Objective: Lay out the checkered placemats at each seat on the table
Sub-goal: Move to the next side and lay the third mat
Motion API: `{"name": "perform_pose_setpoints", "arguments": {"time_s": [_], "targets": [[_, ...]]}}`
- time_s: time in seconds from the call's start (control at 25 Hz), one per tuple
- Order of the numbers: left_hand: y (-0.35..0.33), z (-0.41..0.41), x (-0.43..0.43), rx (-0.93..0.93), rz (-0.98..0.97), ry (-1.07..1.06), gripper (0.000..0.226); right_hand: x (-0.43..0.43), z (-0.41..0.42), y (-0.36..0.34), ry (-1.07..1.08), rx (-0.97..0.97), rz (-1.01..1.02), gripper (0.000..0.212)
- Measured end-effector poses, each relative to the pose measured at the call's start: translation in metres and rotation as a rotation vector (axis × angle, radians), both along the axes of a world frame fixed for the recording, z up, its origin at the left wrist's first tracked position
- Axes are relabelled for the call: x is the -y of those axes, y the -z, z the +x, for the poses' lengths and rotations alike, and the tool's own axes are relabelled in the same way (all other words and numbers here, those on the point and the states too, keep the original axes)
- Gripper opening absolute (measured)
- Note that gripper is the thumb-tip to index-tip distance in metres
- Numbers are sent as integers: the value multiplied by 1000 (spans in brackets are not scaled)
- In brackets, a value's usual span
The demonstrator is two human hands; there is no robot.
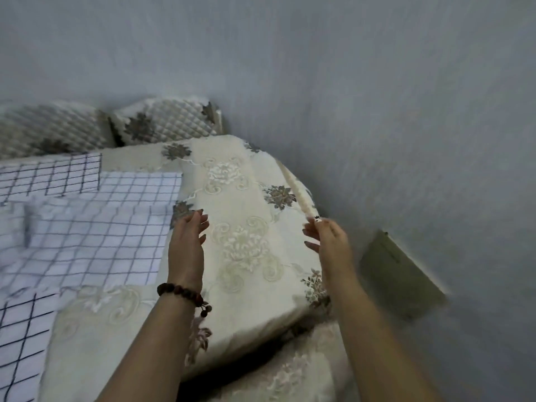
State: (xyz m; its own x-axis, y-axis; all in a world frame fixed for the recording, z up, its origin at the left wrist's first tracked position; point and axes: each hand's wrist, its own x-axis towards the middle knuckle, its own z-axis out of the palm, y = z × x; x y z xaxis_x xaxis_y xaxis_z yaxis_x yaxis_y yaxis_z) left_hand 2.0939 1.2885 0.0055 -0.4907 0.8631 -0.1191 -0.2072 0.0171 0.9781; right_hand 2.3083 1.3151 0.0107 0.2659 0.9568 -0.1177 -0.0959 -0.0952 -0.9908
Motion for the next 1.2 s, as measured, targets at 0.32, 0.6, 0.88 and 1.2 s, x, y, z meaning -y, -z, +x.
{"name": "perform_pose_setpoints", "arguments": {"time_s": [0.32, 0.6, 0.88, 1.2], "targets": [[36, -92, 10, -26, -127, -335, 31, -65, -119, 47, -435, 137, -99, 14], [72, -143, 27, -29, -295, -513, 26, -88, -223, 114, -940, 533, 11, 22], [93, -165, 47, -48, -395, -591, 17, -71, -289, 170, -1304, 972, 342, 53], [98, -157, 47, -128, -433, -557, 25, -79, -289, 180, -1208, 1014, 451, 28]]}}
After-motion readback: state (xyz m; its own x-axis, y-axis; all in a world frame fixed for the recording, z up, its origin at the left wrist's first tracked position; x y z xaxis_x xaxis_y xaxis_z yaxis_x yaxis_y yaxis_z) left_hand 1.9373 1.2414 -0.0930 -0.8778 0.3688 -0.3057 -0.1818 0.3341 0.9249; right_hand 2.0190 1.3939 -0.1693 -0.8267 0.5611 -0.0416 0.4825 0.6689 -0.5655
